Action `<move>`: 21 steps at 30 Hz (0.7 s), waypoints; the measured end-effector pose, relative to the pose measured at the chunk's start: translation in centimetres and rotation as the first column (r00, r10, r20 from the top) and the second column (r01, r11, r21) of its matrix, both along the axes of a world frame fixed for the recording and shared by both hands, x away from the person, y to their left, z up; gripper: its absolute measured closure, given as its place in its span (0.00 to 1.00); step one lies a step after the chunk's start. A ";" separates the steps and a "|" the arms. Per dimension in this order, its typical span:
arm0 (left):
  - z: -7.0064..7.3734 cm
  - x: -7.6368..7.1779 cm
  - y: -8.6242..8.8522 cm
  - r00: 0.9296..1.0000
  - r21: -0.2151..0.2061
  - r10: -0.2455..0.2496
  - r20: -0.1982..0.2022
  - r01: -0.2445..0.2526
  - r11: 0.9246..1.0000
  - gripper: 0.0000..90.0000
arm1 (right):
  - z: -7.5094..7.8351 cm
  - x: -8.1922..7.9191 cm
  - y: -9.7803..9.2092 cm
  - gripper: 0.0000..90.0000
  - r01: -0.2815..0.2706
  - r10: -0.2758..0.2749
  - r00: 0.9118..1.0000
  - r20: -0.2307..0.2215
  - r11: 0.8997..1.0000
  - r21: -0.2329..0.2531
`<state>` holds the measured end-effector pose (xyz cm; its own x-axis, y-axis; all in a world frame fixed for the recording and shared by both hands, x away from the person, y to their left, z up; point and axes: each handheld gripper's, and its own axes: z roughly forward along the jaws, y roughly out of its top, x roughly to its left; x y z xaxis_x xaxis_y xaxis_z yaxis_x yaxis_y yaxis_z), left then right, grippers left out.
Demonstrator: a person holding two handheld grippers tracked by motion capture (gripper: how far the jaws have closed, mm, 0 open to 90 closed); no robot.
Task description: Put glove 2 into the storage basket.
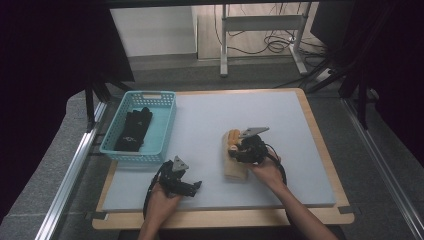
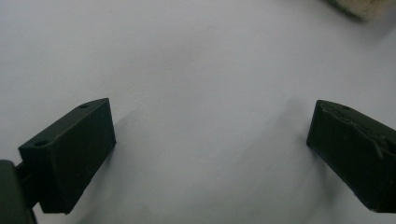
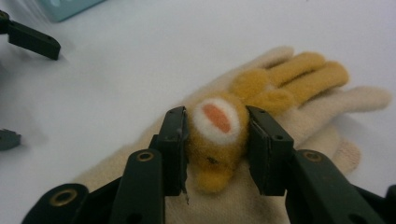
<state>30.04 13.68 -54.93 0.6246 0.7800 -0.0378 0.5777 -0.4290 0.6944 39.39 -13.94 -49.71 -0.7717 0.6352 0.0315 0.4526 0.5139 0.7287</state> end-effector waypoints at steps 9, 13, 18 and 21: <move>0.0 0.0 0.0 1.000 -0.004 0.003 0.000 -0.003 1.000 0.02 | 0.8 -0.2 -1.0 0.53 0.002 -0.002 1.000 0.001 1.000 0.028; 0.0 0.0 0.0 1.000 -0.003 0.002 0.001 -0.002 1.000 0.02 | 1.8 -0.2 -2.5 0.49 0.021 -0.022 0.999 0.022 0.999 0.044; 0.0 0.0 0.0 1.000 -0.004 0.003 0.001 -0.003 1.000 0.02 | 1.5 -0.4 -4.8 0.58 0.022 -0.021 1.000 -0.013 0.998 0.063; 0.0 0.0 0.0 1.000 -0.004 0.003 0.001 -0.003 1.000 0.02 | 0.7 -0.8 -6.0 0.74 0.021 -0.019 0.999 -0.034 0.998 0.061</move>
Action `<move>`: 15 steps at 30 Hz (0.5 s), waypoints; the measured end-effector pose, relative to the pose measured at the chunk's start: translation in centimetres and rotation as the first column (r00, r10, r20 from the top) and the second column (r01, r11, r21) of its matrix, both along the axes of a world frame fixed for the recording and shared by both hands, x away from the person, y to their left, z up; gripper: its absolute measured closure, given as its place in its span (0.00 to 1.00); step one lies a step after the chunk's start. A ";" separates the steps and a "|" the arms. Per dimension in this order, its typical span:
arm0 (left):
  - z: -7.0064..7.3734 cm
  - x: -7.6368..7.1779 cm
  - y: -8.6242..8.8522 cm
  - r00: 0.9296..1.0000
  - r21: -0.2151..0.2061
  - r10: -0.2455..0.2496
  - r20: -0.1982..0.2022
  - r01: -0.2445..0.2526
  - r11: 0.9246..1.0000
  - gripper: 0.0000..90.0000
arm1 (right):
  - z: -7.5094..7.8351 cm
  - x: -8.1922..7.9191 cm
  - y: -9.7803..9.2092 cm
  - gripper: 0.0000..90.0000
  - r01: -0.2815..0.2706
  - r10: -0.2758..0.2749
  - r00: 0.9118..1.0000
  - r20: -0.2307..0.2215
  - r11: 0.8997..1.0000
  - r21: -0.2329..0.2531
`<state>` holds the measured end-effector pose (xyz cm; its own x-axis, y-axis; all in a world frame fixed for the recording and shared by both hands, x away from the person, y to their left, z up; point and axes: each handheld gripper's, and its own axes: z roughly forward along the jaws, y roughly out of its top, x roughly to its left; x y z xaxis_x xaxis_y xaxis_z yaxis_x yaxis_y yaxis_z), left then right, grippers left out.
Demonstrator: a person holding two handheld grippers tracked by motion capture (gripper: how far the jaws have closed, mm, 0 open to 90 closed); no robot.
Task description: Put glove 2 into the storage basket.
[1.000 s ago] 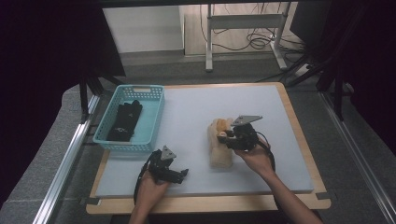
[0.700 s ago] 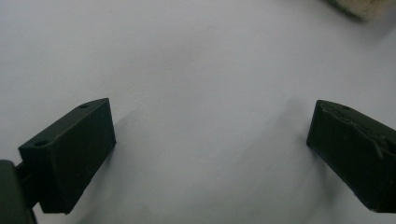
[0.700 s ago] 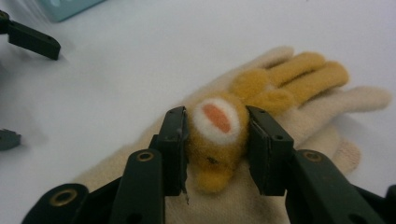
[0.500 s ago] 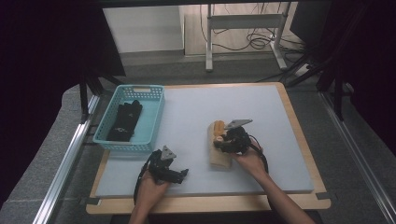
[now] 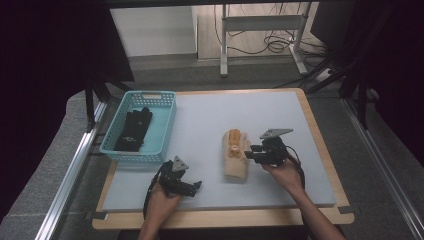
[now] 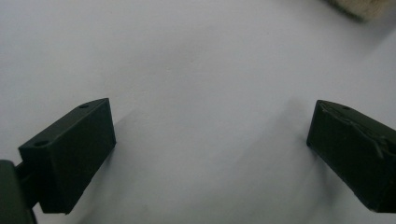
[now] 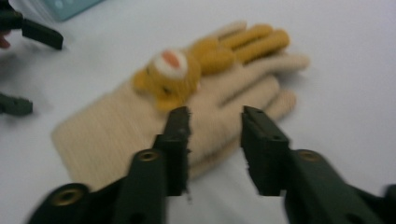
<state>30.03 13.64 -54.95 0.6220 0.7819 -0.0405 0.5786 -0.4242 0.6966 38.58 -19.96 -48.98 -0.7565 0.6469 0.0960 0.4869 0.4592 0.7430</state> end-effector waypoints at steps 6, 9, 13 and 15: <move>0.0 0.0 0.0 1.000 0.000 0.000 0.000 0.000 1.000 0.02 | -1.5 -1.2 -1.0 0.95 -0.016 0.016 1.000 -0.021 1.000 -0.018; 0.0 0.0 0.0 1.000 0.000 0.000 0.001 0.000 1.000 0.02 | -2.3 -1.7 -0.9 0.97 -0.033 0.032 0.999 -0.029 0.999 -0.037; 0.0 0.0 0.0 1.000 0.000 0.000 0.001 0.000 1.000 0.02 | -3.2 -2.0 -0.3 0.97 -0.056 0.054 0.998 -0.037 0.998 -0.040; 0.0 0.0 0.0 1.000 0.000 0.000 0.001 0.000 1.000 0.02 | -3.4 -2.1 0.2 0.97 -0.064 0.063 0.997 -0.042 0.997 -0.046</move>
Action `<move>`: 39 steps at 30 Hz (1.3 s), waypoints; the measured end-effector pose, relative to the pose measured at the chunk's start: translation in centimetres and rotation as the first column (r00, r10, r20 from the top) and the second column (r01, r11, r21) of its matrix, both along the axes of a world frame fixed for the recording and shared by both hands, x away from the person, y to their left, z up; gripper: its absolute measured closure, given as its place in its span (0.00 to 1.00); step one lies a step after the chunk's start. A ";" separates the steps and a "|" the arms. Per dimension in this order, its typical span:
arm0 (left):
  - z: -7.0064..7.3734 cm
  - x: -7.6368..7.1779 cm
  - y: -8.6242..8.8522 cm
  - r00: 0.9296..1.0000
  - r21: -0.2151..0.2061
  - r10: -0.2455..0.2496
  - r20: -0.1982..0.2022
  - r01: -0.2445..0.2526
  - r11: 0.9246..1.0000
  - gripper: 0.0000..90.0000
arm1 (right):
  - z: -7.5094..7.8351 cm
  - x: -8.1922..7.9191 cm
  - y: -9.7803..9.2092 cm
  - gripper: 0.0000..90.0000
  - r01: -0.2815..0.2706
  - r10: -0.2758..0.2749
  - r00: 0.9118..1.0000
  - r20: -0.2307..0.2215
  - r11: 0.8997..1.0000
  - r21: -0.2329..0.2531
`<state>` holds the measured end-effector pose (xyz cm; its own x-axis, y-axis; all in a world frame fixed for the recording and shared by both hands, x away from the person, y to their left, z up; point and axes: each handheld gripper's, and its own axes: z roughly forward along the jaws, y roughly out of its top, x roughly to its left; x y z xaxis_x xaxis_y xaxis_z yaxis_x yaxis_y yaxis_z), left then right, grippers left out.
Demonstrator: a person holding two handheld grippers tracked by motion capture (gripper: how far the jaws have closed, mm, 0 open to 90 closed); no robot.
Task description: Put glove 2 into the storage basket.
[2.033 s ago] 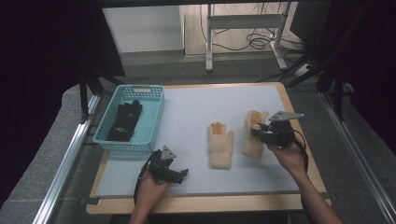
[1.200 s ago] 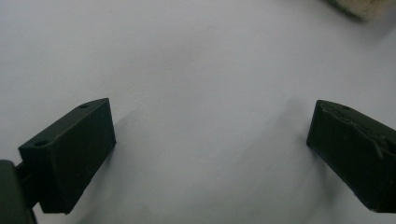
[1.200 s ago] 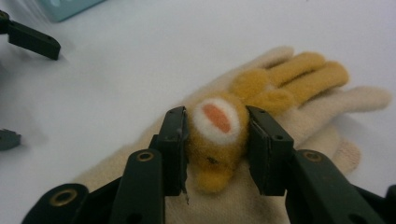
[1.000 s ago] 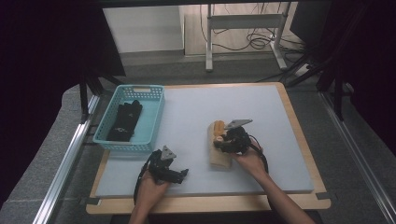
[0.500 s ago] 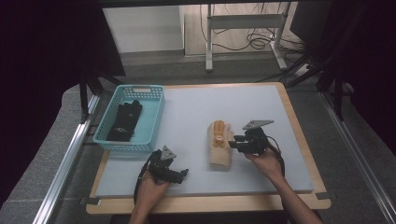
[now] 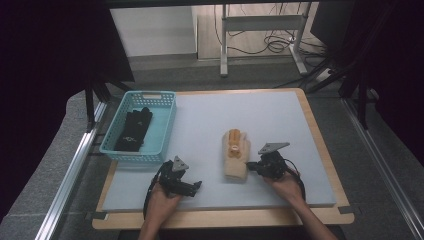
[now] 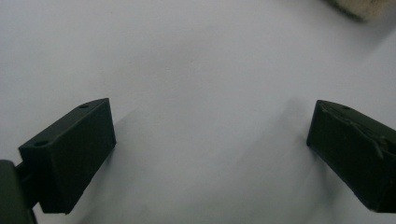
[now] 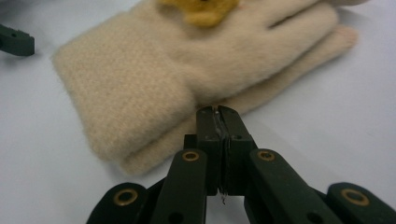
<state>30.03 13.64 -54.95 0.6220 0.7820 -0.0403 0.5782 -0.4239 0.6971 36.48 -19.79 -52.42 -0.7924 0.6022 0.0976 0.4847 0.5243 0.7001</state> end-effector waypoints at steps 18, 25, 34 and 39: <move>0.0 0.0 0.0 1.000 0.000 0.000 0.000 0.000 1.000 0.02 | -0.5 -0.1 4.4 0.96 -0.078 0.078 0.997 0.012 0.997 0.014; 0.0 0.0 0.0 1.000 0.000 0.000 0.000 0.000 1.000 0.02 | -0.7 0.2 6.3 0.94 -0.097 0.097 0.995 0.030 0.995 0.012; 0.0 0.0 0.0 1.000 0.000 0.000 0.000 0.000 1.000 0.02 | -0.9 0.7 8.0 0.94 -0.106 0.105 0.994 0.041 0.994 0.010; 0.0 0.0 0.0 1.000 -0.001 0.000 0.000 0.000 1.000 0.02 | -0.8 0.6 7.6 0.88 -0.110 0.109 0.993 0.046 0.994 0.008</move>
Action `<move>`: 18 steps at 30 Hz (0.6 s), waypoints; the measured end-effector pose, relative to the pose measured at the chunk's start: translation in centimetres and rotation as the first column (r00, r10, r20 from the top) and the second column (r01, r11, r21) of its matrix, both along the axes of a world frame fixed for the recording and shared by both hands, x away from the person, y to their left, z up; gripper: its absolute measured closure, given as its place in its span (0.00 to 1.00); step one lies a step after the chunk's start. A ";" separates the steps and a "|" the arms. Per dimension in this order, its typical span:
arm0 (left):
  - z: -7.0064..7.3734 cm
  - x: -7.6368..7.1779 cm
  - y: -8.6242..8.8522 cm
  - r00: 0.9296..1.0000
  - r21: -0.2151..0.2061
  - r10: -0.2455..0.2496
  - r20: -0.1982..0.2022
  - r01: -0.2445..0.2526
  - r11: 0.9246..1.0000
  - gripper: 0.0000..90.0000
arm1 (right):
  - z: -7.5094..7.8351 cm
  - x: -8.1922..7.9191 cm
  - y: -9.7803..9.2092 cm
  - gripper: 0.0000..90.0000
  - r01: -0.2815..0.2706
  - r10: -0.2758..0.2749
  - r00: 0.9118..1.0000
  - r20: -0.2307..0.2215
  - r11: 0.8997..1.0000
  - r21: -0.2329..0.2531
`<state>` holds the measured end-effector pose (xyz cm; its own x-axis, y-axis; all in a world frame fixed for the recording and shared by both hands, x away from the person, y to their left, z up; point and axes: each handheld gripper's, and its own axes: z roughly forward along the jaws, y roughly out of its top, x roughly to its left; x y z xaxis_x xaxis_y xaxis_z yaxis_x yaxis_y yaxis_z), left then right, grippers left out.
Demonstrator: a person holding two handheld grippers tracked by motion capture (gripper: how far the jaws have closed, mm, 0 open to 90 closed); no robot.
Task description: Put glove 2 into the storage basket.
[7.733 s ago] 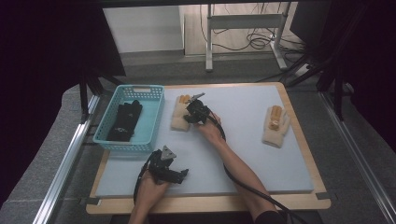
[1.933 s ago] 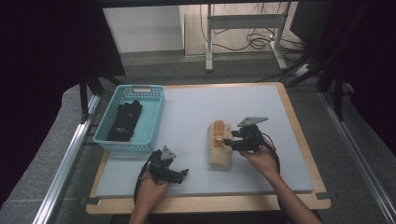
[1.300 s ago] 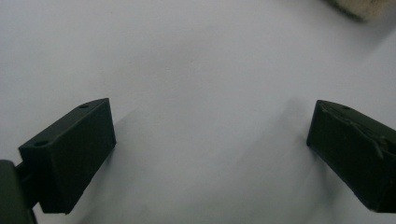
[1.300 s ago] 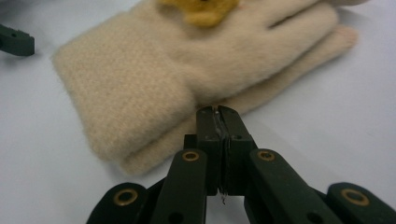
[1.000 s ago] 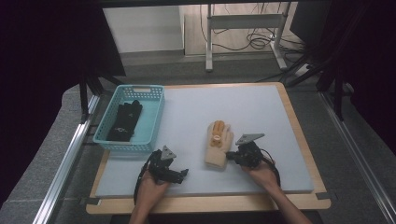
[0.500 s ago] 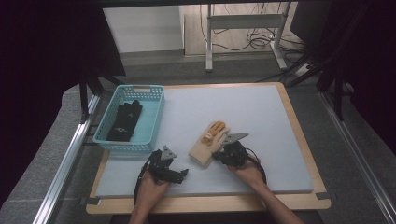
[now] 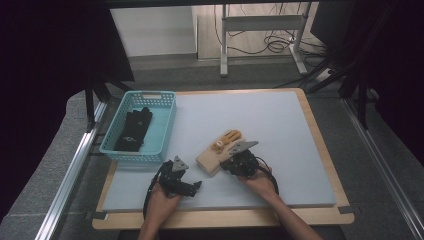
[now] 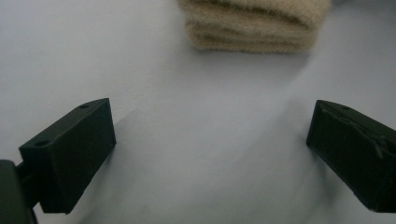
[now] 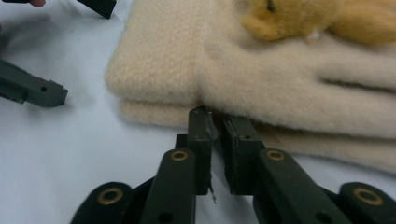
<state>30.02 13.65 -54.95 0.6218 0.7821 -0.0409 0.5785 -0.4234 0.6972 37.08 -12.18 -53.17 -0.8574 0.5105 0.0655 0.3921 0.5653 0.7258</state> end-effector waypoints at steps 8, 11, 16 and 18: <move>0.0 0.0 0.0 1.000 -0.001 0.001 -0.001 -0.001 1.000 0.02 | 0.9 -0.3 -2.6 0.69 0.027 -0.027 1.000 0.004 1.000 -0.010; 0.0 0.0 0.0 1.000 -0.001 0.001 -0.001 -0.001 1.000 0.02 | 1.1 -0.3 -4.0 0.60 0.058 -0.057 0.998 0.014 0.998 -0.026; 0.0 0.0 0.0 1.000 0.000 0.001 -0.001 -0.001 1.000 0.02 | 1.2 -0.3 -6.6 0.45 0.127 -0.127 0.992 0.018 0.992 -0.020; 0.0 0.0 0.0 1.000 0.000 0.001 -0.001 -0.001 1.000 0.02 | 1.3 -0.3 -7.5 0.40 0.149 -0.149 0.989 0.022 0.989 -0.019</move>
<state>30.02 13.65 -54.95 0.6212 0.7825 -0.0413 0.5793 -0.4231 0.6967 36.76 -19.69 -51.86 -0.7725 0.6339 0.0371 0.4586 0.5165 0.7231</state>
